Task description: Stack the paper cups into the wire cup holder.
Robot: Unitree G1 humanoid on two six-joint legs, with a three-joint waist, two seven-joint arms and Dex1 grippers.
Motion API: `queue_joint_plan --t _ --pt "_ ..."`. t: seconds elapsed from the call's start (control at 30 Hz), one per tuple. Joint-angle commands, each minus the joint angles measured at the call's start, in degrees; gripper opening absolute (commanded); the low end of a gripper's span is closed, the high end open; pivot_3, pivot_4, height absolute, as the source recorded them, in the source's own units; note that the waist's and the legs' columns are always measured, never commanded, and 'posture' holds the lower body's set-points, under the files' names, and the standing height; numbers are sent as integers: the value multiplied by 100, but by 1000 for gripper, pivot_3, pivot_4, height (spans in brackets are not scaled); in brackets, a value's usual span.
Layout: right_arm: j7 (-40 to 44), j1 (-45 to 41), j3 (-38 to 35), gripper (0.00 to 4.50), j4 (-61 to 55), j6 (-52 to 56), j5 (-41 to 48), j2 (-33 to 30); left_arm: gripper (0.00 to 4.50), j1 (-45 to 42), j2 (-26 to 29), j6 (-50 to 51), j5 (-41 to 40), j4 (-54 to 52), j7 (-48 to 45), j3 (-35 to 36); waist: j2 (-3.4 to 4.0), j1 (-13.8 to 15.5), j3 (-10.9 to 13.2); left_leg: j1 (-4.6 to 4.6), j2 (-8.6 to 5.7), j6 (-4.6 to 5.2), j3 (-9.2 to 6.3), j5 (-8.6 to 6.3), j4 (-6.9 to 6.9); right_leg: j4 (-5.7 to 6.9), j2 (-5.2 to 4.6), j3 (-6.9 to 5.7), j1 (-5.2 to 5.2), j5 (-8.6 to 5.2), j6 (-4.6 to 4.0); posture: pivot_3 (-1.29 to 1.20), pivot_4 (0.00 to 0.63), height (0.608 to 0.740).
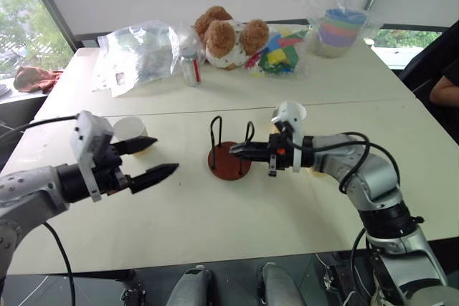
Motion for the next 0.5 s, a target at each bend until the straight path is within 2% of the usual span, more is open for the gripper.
queue_joint_plan --t 0.03,0.23,0.4,0.5 --pt "243 -16 10 1157 -36 -344 -90 -132 4500 56 193 28 -49 -144 -34 39 0 8 0 0 0 -5 0 3 0 0 2 0 0 0 0 0 150 740" --pt "383 -9 -150 4099 -246 -172 -25 -460 4500 -11 353 -28 -5 -107 -190 -76 0 31 0 0 0 -5 0 3 1 -2 5 0 3 -1 -2 0 150 740" --pt "817 221 -510 4099 -988 667 579 -1469 4500 -198 447 -40 -293 -191 -475 -290 -1 58 1 -3 -2 0 -1 0 1 -11 -7 -2 4 -2 -4 0 150 740" --pt "878 50 -792 4099 -1272 1190 780 -2120 4500 -541 605 19 -609 -306 -697 -542 -2 35 3 -2 -1 4 0 -2 1 -13 -11 -2 7 -4 -8 0 150 740"
